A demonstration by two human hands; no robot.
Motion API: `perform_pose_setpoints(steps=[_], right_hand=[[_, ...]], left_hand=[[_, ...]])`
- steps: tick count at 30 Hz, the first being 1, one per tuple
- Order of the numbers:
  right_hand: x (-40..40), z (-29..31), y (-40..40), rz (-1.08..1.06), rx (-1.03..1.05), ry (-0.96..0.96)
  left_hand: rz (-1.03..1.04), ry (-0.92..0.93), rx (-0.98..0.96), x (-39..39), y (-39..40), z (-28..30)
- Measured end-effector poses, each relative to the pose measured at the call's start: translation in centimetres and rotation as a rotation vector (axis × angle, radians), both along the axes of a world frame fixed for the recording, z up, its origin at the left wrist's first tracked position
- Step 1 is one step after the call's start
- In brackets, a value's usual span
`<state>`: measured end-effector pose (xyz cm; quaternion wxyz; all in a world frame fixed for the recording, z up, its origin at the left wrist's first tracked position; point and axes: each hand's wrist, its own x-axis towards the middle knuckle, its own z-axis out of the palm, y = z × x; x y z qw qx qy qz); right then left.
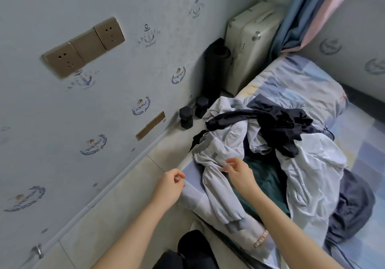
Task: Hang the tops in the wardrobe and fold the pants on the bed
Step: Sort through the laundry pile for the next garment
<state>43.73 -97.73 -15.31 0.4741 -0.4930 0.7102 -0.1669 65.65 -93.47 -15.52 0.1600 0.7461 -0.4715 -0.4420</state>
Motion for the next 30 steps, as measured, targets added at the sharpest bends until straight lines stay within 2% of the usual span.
perform_pose_setpoints(steps=[8, 12, 19, 22, 25, 30], right_hand=[[-3.9, -7.7, -9.4, -0.040, 0.086, 0.084], [-4.9, -12.4, -13.8, -0.007, 0.101, 0.181], [-4.0, -23.1, -20.7, 0.051, 0.096, 0.302], [-2.9, -27.1, -22.1, 0.030, 0.150, 0.282], [-2.8, -30.3, -21.9, 0.095, 0.172, 0.379], [-4.2, -33.7, -22.0, 0.093, 0.068, 0.502]], left_hand=[[-0.152, -0.068, 0.089, -4.1, -11.3, -7.3], [-0.155, -0.076, 0.105, -5.5, -18.5, -12.1], [-0.135, -0.185, 0.170, -6.4, -29.7, -26.4], [-0.174, -0.196, 0.216, -6.2, -32.1, -32.3], [-0.200, -0.139, 0.234, -5.6, -33.7, -36.5], [-0.339, -0.069, 0.243, -5.3, -35.4, -41.2]])
